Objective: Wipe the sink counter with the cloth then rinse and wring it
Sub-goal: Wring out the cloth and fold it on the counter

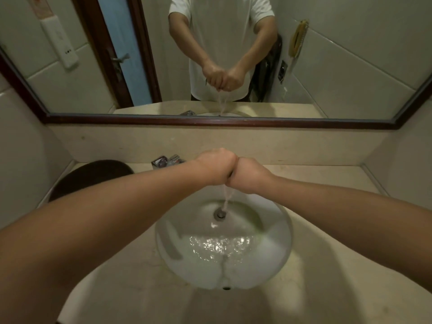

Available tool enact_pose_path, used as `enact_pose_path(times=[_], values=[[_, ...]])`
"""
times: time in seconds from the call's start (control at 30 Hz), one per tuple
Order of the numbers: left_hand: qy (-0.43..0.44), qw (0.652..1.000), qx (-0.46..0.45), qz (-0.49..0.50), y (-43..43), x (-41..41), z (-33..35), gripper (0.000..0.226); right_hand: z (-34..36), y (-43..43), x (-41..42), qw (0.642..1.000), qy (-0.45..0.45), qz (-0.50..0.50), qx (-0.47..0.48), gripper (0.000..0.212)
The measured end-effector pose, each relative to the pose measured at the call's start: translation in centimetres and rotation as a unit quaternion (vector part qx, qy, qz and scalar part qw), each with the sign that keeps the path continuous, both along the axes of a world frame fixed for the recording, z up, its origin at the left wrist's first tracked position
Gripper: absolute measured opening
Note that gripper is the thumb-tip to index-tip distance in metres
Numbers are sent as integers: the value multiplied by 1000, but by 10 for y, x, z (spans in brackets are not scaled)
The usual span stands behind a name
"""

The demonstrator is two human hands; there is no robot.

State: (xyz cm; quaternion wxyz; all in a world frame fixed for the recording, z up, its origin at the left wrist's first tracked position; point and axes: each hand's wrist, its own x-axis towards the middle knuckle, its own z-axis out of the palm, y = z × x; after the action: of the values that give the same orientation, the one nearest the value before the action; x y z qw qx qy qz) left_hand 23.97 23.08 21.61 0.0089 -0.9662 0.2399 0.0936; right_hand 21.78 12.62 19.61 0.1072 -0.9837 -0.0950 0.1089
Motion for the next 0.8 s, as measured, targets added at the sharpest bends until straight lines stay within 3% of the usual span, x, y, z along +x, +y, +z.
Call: enact_pose_path(times=[0.13,0.27,0.33,0.63,0.73,0.8], values=[[81,996,21,-26,-3,11,2,7,0,-5,5,994,-53,26,-91,16],[266,958,-86,65,0,14,-4,23,4,-11,1,983,-96,62,-144,19],[307,937,-123,114,0,8,-9,22,2,-11,-3,977,-110,84,-162,24],[241,932,-212,171,-3,-7,-31,22,-13,-17,0,980,-119,90,-131,23],[149,973,-152,93,4,-6,-32,21,-11,-23,2,996,-36,85,-3,29],[93,981,-153,78,14,-8,-27,19,-1,-34,-1,989,33,64,126,38]])
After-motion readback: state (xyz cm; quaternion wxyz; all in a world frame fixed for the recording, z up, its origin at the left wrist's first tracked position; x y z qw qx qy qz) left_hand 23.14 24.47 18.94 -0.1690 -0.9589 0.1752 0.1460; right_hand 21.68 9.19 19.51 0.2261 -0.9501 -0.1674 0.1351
